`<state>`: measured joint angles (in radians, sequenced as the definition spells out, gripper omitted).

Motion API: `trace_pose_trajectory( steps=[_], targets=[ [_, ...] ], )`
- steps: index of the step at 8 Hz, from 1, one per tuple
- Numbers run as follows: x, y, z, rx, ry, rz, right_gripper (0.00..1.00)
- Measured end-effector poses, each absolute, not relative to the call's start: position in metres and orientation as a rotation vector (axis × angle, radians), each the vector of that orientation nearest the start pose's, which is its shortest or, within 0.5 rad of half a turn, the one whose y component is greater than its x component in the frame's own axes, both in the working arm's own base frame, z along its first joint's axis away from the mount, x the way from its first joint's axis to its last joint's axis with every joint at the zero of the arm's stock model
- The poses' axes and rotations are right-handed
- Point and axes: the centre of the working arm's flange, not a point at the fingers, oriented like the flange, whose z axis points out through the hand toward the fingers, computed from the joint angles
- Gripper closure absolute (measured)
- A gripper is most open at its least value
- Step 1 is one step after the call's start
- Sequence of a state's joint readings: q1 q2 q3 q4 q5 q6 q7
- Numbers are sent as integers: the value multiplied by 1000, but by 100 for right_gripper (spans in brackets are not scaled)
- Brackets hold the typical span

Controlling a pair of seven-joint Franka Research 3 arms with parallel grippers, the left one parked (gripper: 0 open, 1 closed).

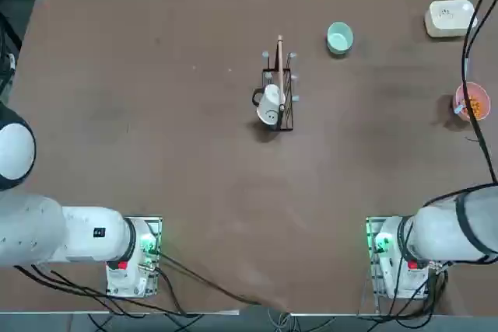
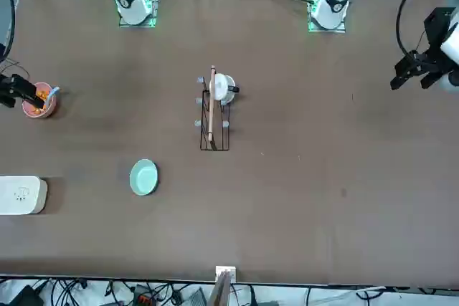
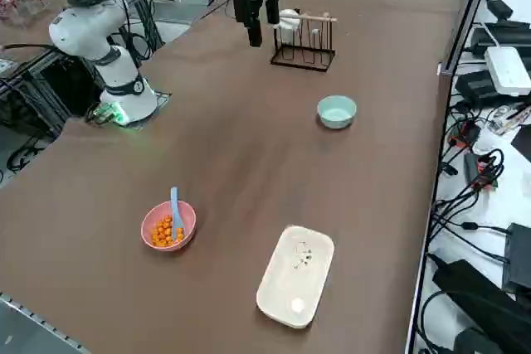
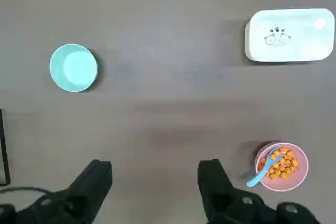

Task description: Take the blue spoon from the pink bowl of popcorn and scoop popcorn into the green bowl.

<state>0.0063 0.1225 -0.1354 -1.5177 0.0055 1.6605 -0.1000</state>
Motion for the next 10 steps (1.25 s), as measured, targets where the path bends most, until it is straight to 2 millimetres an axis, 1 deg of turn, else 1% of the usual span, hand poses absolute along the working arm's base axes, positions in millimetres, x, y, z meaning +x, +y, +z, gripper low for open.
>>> trace_pose_trajectory(
  steps=[3,4,5,6,8,9,10],
  targets=[
    [594,-75,588,-3155,52,-31,0],
    [592,-76,586,-3154,56,0,0],
    [586,-80,581,-3154,68,81,0],
    [577,-91,571,-3148,100,205,0],
    [559,-130,531,-3102,211,552,0],
    [555,-149,511,-3088,258,660,0],
    [554,-163,491,-3097,284,746,0]
  ],
)
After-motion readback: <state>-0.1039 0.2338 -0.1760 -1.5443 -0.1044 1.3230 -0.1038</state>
